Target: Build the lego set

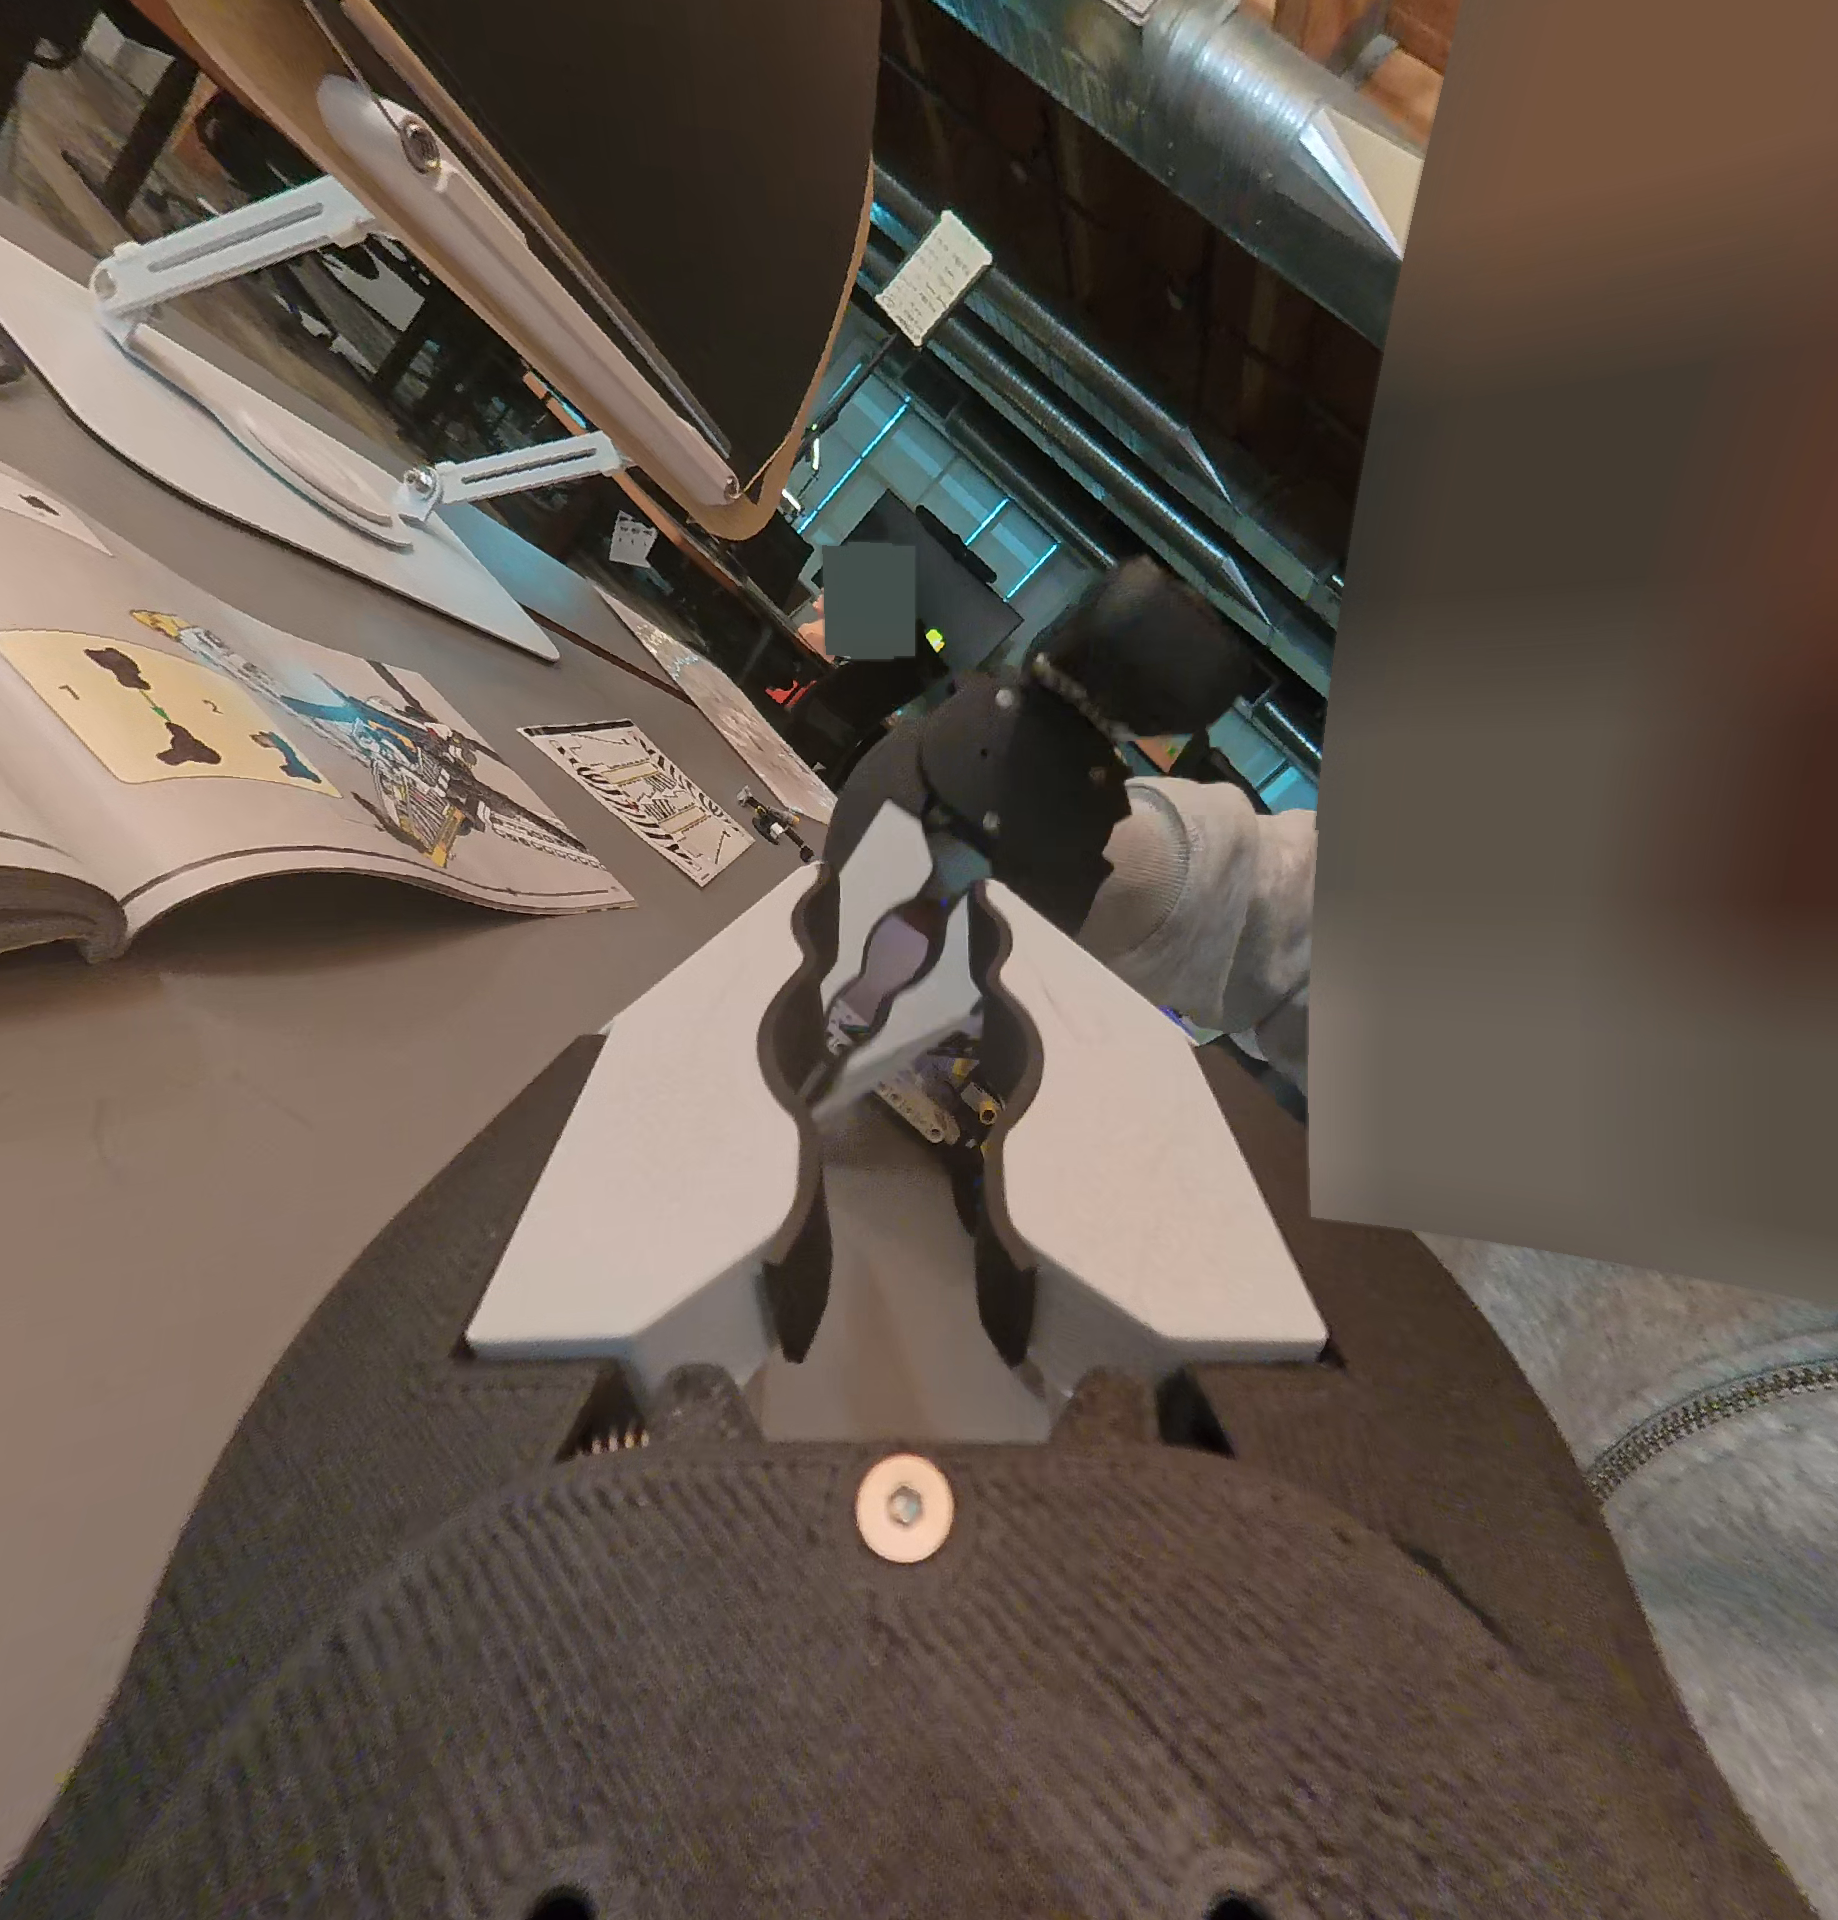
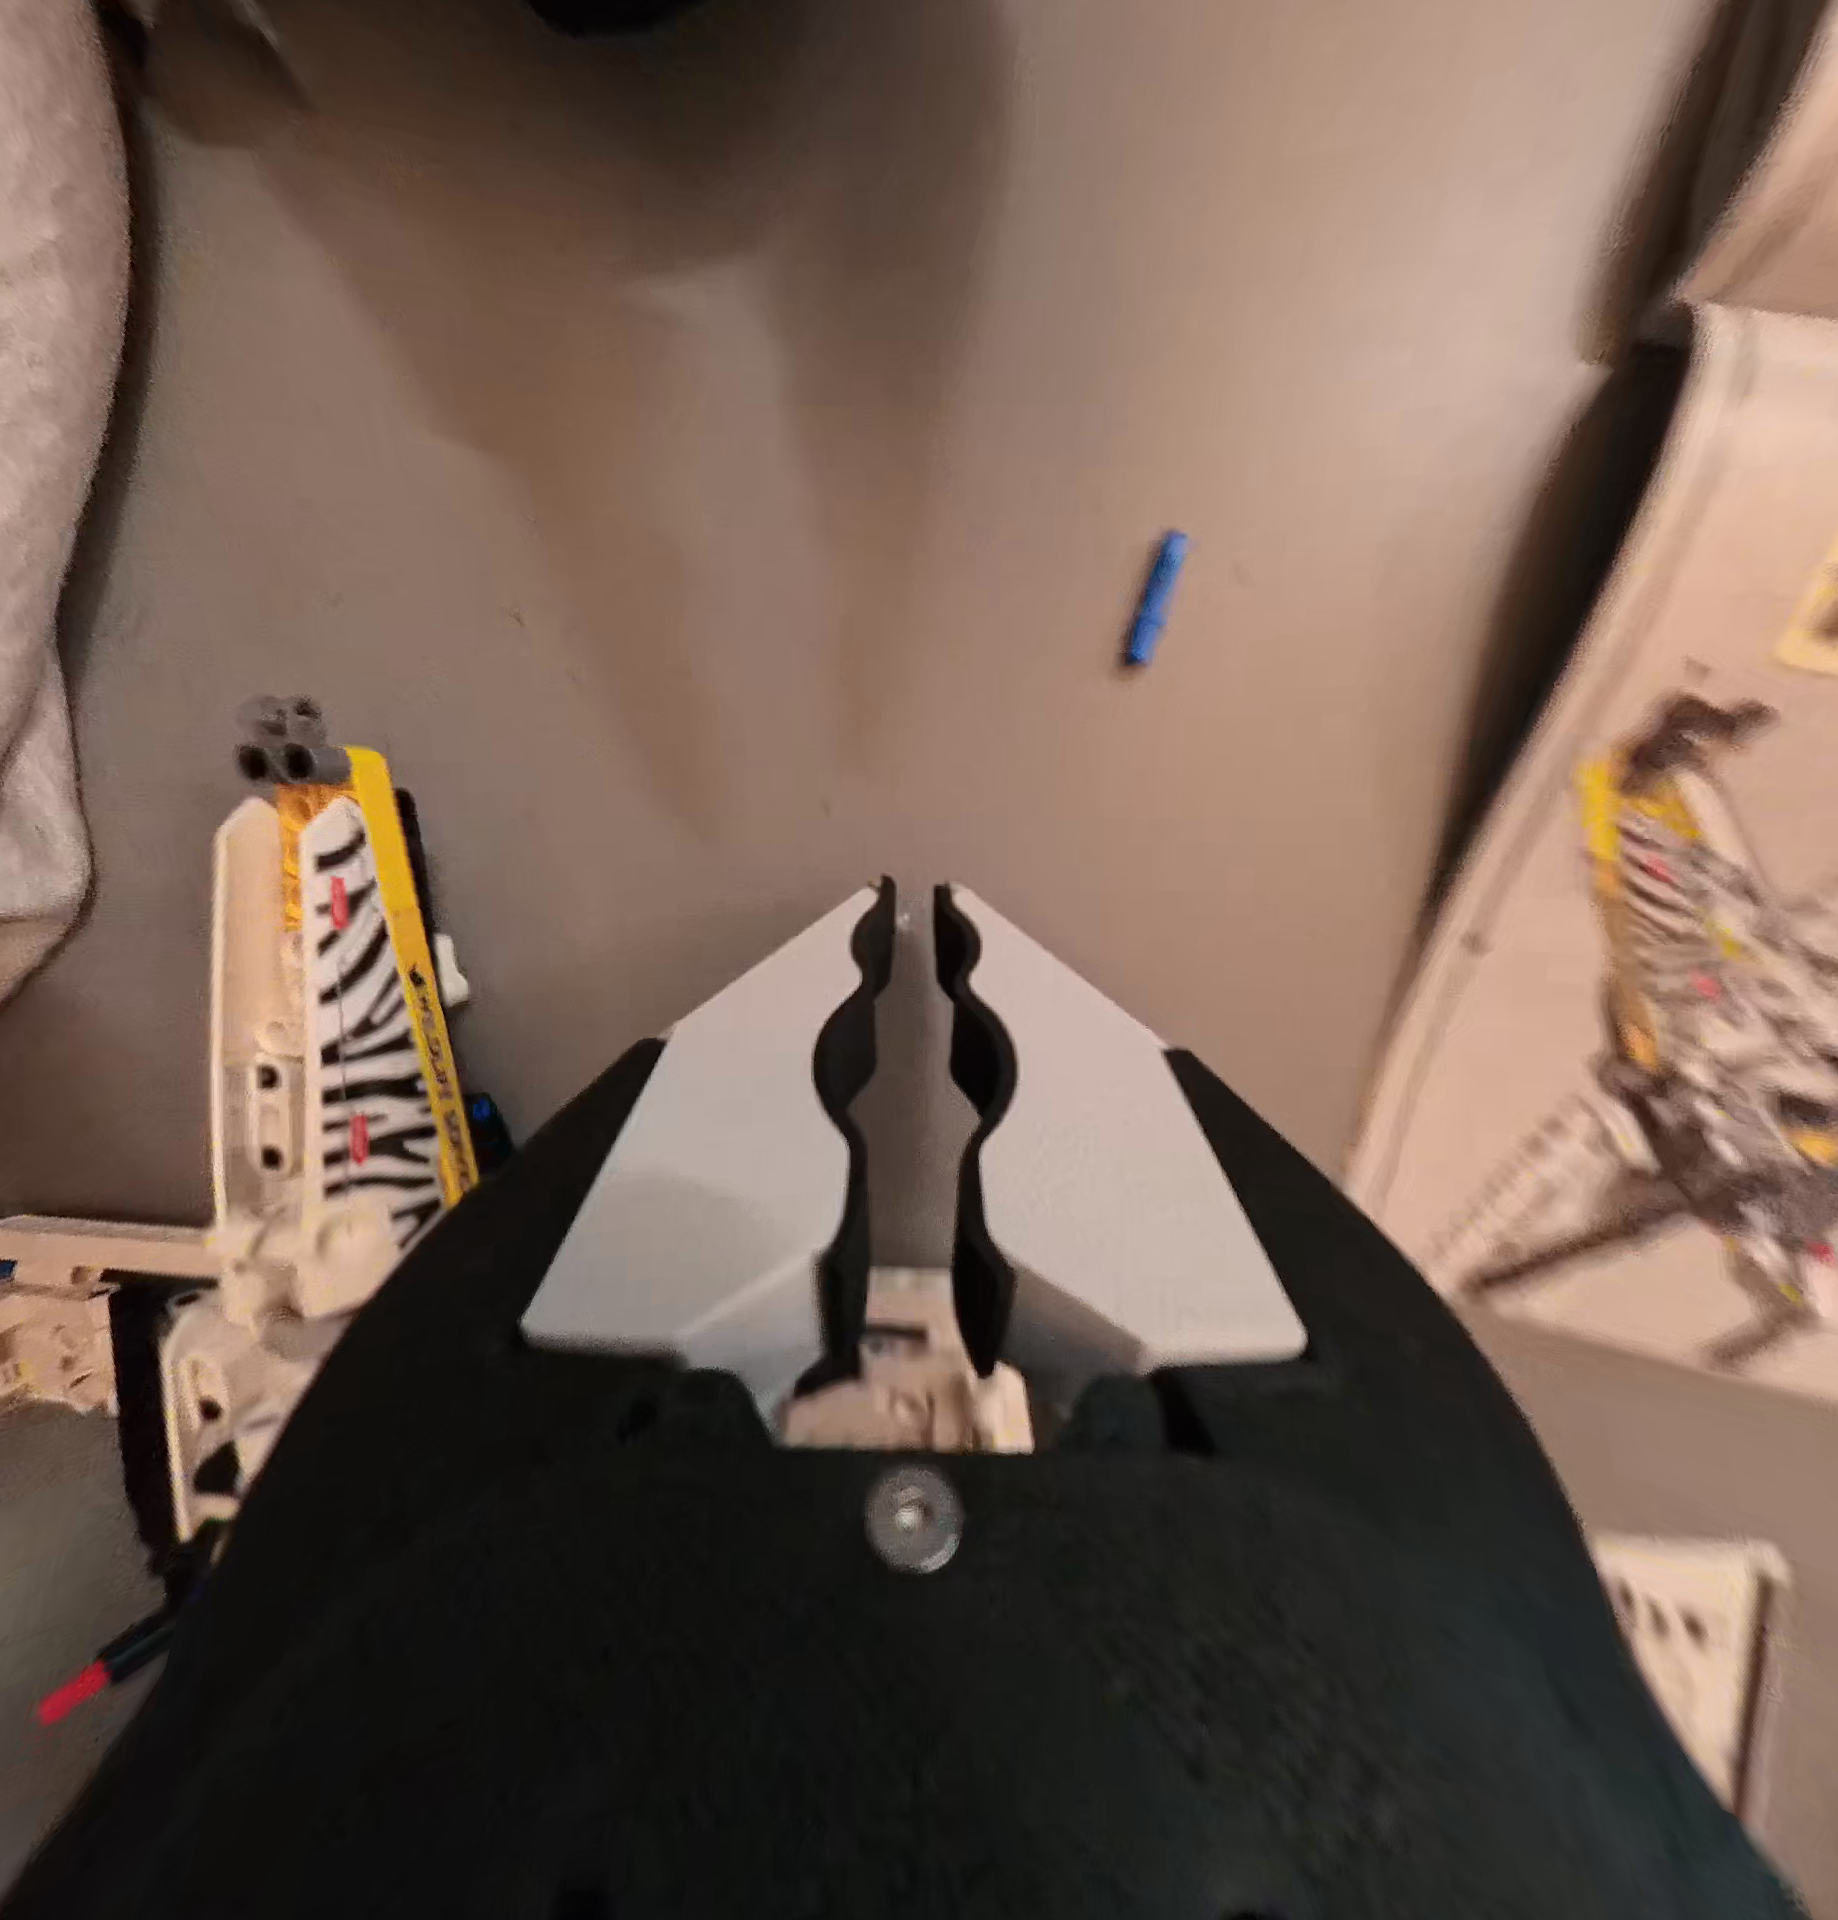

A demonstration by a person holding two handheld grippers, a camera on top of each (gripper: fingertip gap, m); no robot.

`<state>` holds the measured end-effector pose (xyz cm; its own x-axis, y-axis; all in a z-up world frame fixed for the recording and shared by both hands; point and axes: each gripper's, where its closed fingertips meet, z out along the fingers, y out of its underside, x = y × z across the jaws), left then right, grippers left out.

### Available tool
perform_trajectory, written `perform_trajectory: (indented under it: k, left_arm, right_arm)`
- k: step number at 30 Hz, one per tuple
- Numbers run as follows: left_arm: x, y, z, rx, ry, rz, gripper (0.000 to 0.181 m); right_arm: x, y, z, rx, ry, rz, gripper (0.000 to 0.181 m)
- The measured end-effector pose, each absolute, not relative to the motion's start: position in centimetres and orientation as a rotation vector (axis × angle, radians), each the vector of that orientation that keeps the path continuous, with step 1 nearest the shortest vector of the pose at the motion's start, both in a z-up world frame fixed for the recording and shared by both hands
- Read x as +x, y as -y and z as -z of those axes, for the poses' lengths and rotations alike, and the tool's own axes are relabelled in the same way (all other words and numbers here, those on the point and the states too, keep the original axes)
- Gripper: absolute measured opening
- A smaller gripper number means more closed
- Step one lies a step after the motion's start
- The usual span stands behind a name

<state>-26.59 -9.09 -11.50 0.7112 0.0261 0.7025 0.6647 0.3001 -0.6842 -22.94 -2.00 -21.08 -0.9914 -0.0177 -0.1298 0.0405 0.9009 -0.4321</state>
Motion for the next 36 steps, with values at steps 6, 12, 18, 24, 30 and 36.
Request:
perform_trajectory:
  k: [6,12,18,24,30,36]
  left_arm:
    - [-26.6,9.2,11.4,-1.192,0.688,0.485,0.022]
    - [-26.5,9.0,11.5,-1.199,0.685,0.489,0.022]
    - [-26.6,8.9,11.6,-1.219,0.686,0.465,0.022]
    - [-26.6,8.7,11.7,-1.232,0.685,0.457,0.023]
    - [-26.5,8.8,11.6,-1.229,0.685,0.458,0.023]
    - [-26.4,8.7,11.7,-1.244,0.678,0.447,0.022]
  right_arm:
    - [-30.5,-10.1,17.6,0.531,-3.227,0.544,0.005]
    - [-31.1,-28.6,20.7,1.261,-3.055,0.032,0.005]
    - [-30.8,-31.5,22.4,1.399,-2.926,0.159,0.005]
    - [-30.9,-31.2,21.3,1.398,-2.957,0.203,0.009]
    - [-33.6,-23.5,16.2,1.271,-3.037,0.607,0.007]
    - [-31.2,-6.4,15.3,0.686,-2.841,0.965,0.012]
